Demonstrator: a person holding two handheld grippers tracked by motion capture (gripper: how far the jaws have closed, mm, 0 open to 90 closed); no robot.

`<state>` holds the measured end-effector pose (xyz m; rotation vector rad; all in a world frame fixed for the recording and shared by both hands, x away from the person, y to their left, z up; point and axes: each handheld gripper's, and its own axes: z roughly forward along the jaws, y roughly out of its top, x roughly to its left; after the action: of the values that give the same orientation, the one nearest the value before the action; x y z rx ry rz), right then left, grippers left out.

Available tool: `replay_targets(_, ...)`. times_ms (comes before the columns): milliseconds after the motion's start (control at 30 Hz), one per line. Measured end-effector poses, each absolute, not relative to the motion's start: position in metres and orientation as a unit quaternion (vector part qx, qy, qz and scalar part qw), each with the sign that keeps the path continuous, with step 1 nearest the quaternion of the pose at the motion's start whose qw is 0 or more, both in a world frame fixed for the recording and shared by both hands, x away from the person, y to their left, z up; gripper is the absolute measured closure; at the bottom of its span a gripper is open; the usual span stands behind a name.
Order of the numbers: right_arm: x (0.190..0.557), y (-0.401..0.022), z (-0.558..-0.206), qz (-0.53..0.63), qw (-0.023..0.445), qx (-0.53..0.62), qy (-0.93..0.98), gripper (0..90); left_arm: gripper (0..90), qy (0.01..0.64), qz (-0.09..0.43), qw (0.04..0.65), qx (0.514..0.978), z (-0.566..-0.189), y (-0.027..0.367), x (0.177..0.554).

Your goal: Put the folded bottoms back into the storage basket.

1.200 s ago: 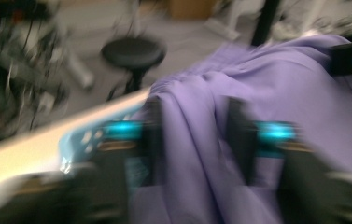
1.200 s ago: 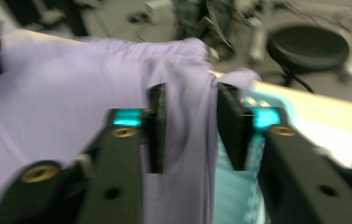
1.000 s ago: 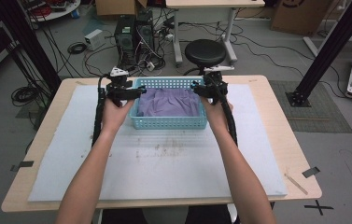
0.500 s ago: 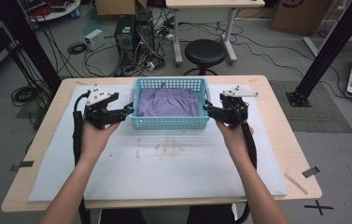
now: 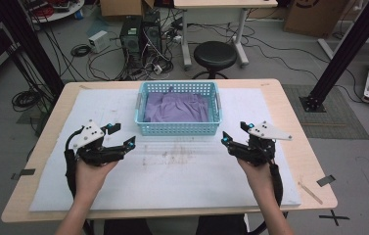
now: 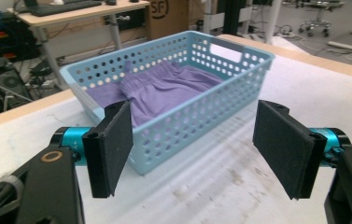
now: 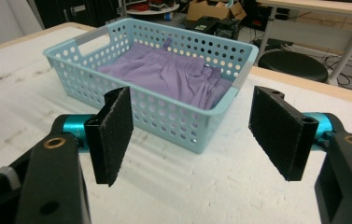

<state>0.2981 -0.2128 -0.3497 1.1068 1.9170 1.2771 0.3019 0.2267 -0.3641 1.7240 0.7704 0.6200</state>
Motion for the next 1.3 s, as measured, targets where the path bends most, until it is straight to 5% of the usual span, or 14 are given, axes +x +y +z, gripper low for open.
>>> replay_targets(1300, 0.299, -0.224, -0.382, 0.463, 0.259, 0.420, 0.737, 25.4, 28.7, 0.333, 0.251, 0.532, 0.737, -0.394, 0.233, 0.293)
